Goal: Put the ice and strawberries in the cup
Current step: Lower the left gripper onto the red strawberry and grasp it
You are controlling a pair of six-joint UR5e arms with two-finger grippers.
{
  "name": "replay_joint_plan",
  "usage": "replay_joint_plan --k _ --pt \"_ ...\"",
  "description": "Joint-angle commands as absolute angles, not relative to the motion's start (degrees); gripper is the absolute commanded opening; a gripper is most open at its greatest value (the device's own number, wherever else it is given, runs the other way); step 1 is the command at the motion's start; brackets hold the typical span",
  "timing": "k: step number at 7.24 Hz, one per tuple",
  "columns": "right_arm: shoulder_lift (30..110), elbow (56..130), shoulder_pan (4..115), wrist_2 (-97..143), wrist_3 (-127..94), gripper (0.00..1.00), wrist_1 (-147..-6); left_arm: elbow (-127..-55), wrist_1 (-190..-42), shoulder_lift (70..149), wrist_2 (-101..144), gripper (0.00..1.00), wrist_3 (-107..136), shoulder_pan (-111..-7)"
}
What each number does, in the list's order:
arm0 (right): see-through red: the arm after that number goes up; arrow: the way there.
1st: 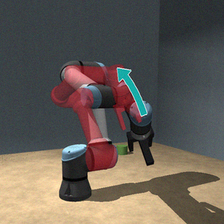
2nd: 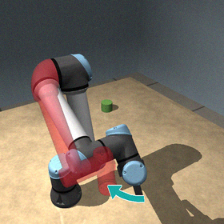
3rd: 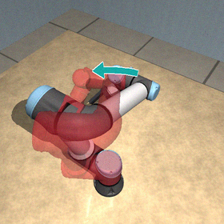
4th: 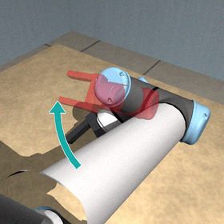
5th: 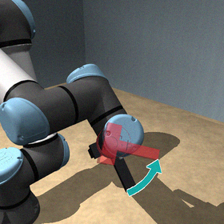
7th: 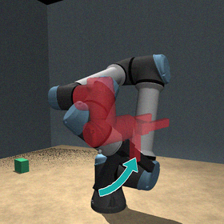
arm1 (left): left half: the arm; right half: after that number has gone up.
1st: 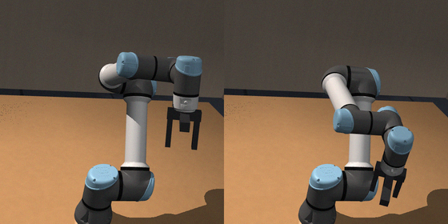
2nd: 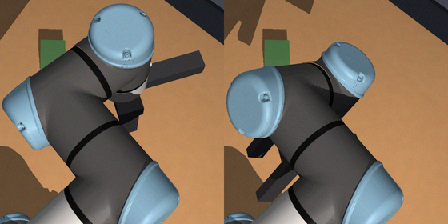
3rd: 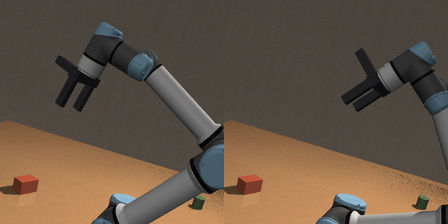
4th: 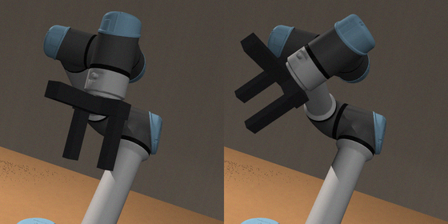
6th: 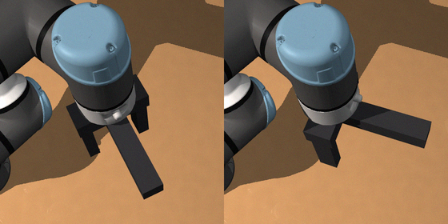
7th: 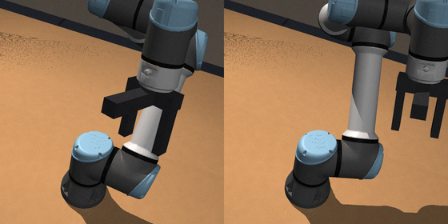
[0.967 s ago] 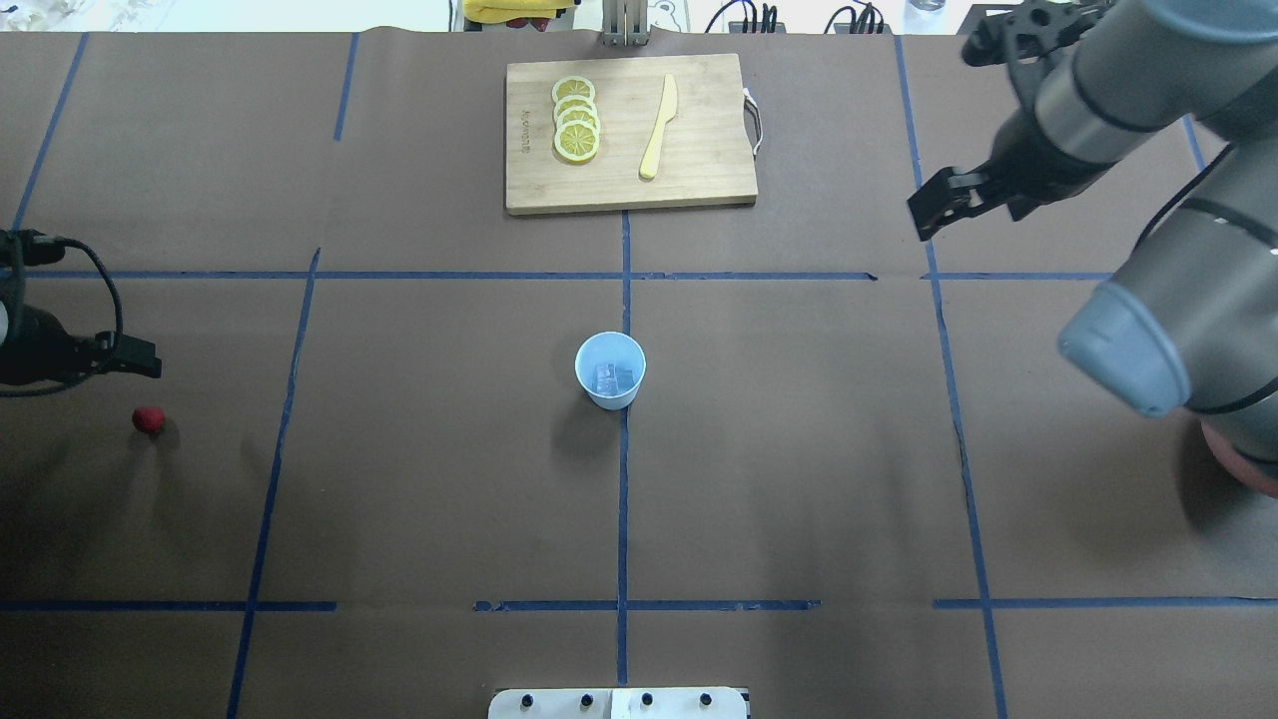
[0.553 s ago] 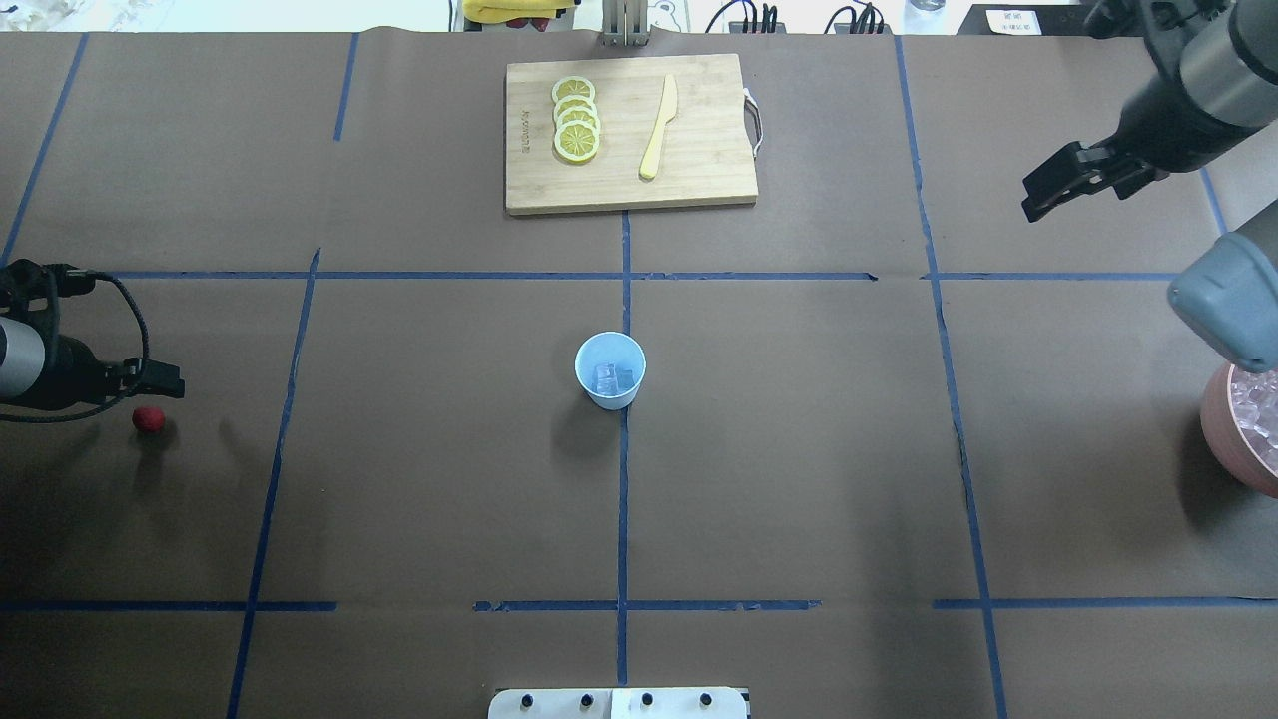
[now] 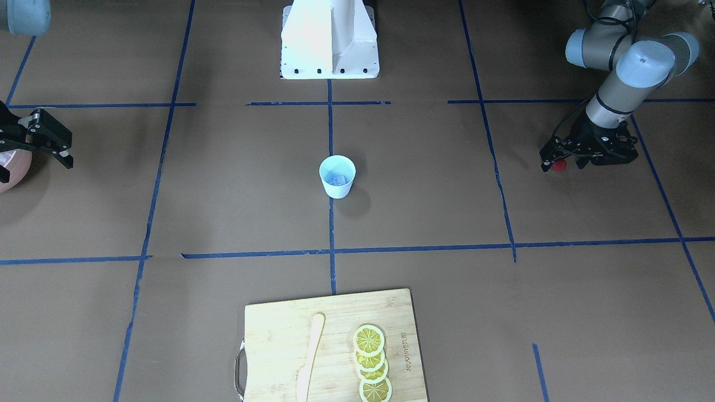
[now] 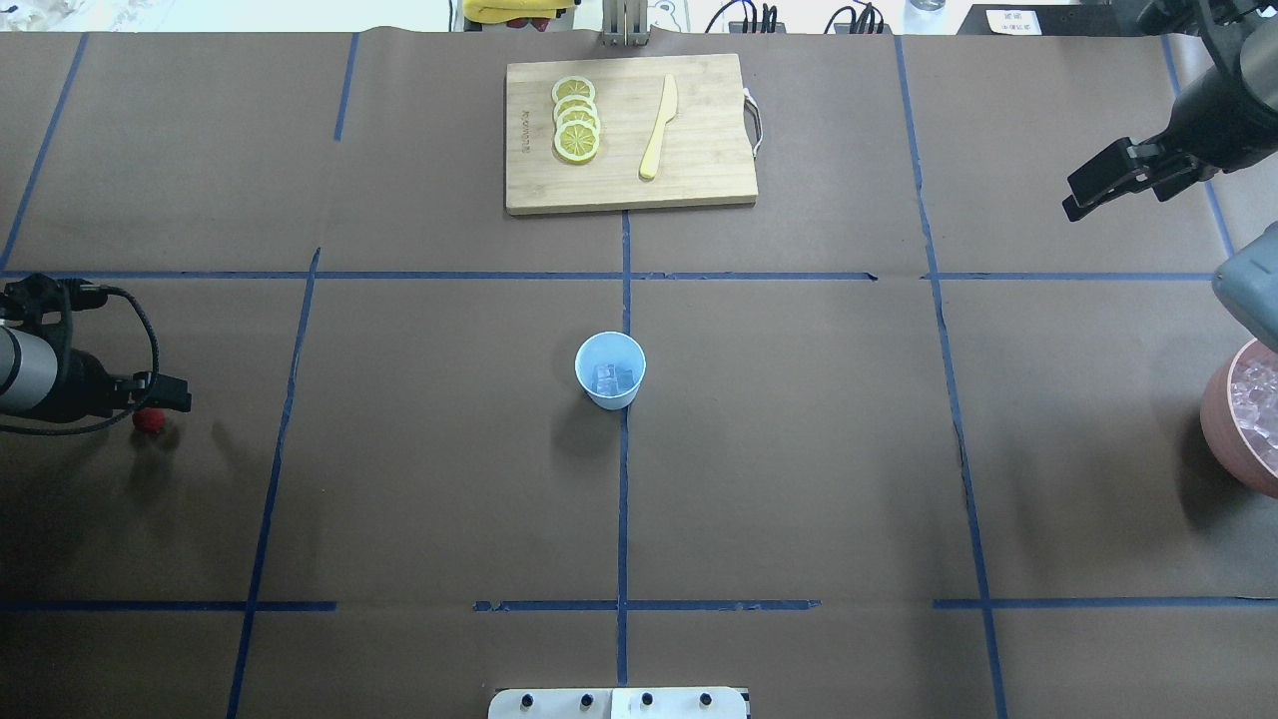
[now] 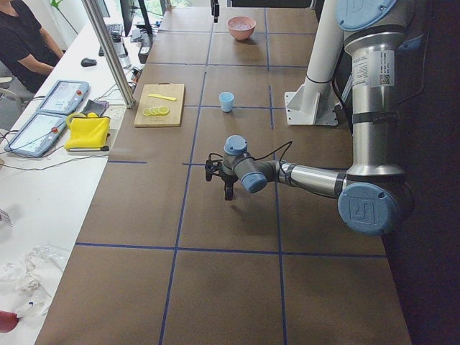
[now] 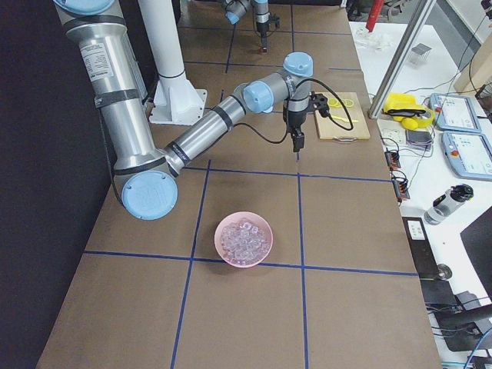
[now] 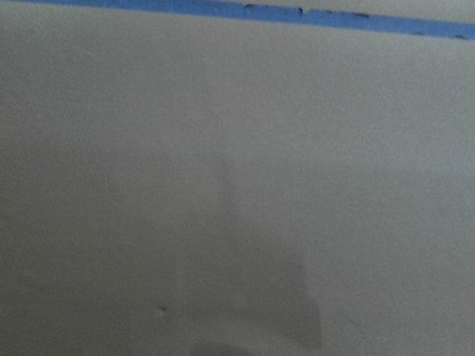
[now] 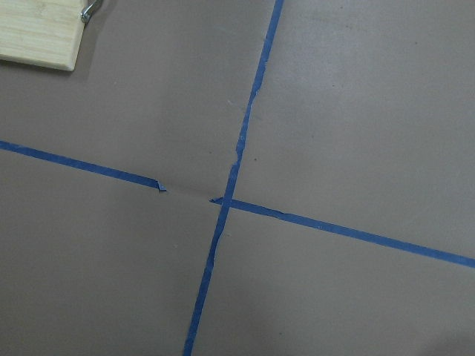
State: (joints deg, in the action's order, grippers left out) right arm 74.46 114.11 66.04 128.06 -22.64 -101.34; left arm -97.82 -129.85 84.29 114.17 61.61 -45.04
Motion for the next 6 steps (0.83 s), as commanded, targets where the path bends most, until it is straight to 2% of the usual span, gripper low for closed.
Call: replay_joint_plan --k 1,4,6 --pt "74.53 114.08 66.09 128.41 -22.94 0.99 -101.34 -97.65 -129.73 84.2 114.17 0.94 61.61 -44.48" --pt "74.53 114.0 66.09 128.5 -22.94 0.99 -101.34 -98.0 -129.73 83.15 114.17 0.85 61.79 -43.95" --pt "74.53 114.08 66.09 128.5 -23.03 0.99 -101.34 -98.35 -129.73 82.97 114.26 0.7 61.79 -43.86"
